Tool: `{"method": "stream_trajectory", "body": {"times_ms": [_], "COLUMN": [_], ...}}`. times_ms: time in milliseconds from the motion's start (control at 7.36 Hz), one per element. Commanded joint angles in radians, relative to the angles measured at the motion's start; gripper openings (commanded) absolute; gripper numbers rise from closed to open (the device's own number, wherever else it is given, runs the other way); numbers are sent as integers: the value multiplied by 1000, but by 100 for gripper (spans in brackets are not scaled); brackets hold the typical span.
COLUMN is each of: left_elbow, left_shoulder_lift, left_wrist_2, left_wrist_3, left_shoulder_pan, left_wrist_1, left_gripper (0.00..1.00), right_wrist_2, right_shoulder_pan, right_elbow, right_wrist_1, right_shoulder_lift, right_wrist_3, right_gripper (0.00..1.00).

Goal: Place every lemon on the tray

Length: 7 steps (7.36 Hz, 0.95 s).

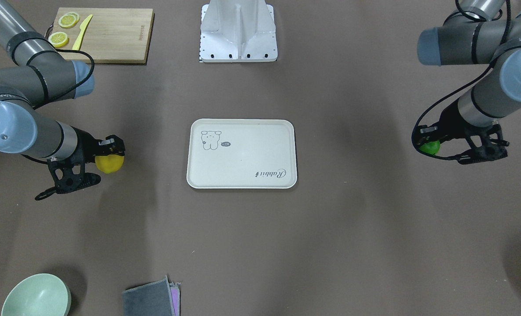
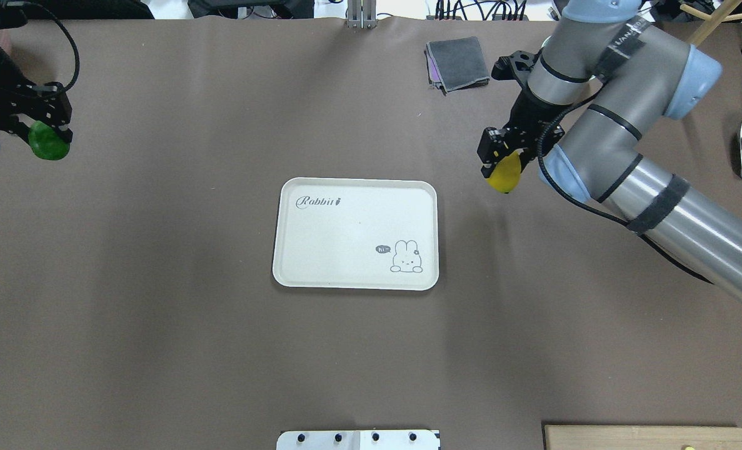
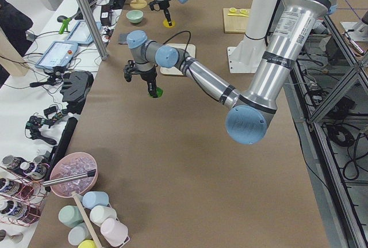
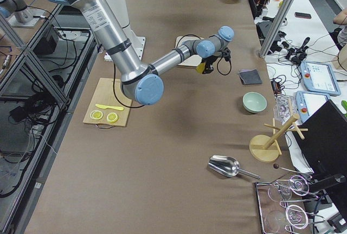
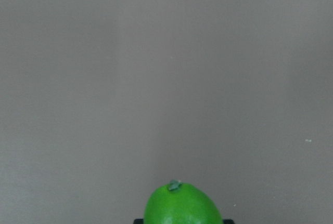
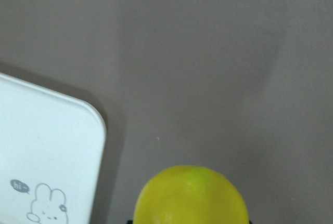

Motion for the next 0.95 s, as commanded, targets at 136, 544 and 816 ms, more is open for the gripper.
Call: {"method": "stream_trajectory", "body": {"times_ms": [136, 544, 816], "left_elbow": [-62, -72, -58], "left_shoulder_lift": [-9, -15, -53], "left_wrist_2": [-30, -33, -32], "left_wrist_3": [37, 31, 23], "left_shoulder_pan": [-30, -15, 22], "left_wrist_1": [68, 67, 73], "left_gripper": [0, 0, 0], "right_wrist_2": [3, 82, 89], "right_shoulder_pan": [-98, -175, -184], "right_elbow": [-146, -167, -193], "right_wrist_1": [101, 94, 94], "right_shoulder_lift": [144, 153, 140], "right_wrist_3": [5, 8, 12], "right_gripper": [11, 11, 13]}}
